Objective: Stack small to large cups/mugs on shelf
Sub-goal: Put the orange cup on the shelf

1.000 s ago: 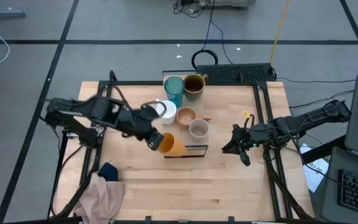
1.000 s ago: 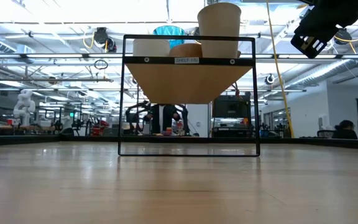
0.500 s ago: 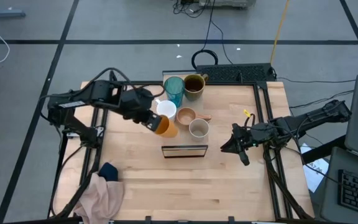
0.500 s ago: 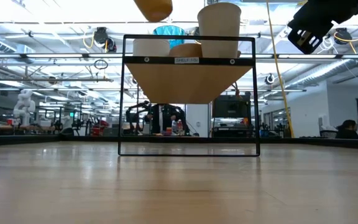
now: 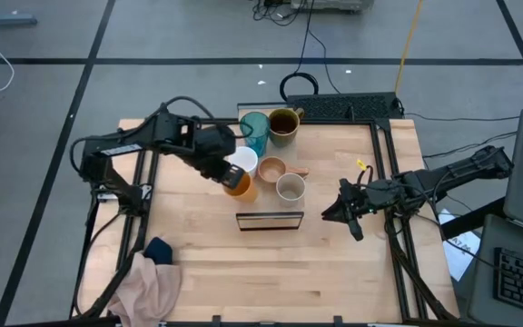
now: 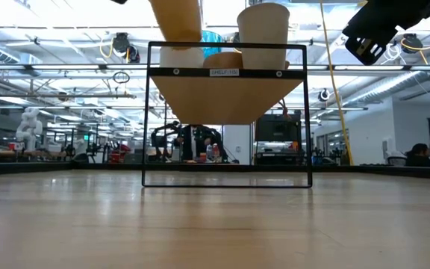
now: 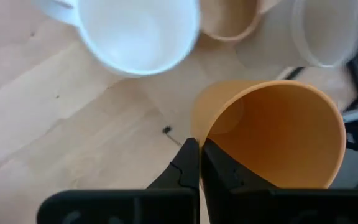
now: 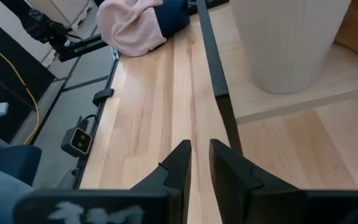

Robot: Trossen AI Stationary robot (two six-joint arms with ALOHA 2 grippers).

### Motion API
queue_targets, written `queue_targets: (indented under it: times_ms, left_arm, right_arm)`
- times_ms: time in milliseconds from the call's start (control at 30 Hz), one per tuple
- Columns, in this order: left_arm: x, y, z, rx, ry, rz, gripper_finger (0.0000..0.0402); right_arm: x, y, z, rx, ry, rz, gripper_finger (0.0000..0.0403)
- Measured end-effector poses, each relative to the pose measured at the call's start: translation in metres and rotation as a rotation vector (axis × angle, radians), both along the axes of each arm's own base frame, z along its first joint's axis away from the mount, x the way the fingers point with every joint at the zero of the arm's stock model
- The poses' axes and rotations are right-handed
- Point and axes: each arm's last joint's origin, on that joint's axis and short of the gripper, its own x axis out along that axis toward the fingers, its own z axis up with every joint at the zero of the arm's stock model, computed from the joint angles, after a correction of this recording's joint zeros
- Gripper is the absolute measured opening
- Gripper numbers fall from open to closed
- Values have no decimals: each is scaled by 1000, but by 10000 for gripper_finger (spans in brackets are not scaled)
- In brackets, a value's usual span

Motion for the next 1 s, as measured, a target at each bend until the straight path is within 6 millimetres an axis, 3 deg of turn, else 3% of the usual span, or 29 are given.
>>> queue_targets:
  times_ms: [1000]
  left_arm:
    - [36,-2,-35,9,156,-20,1]
  right_arm:
    - [2,-8,-1,-5,7,-42,50]
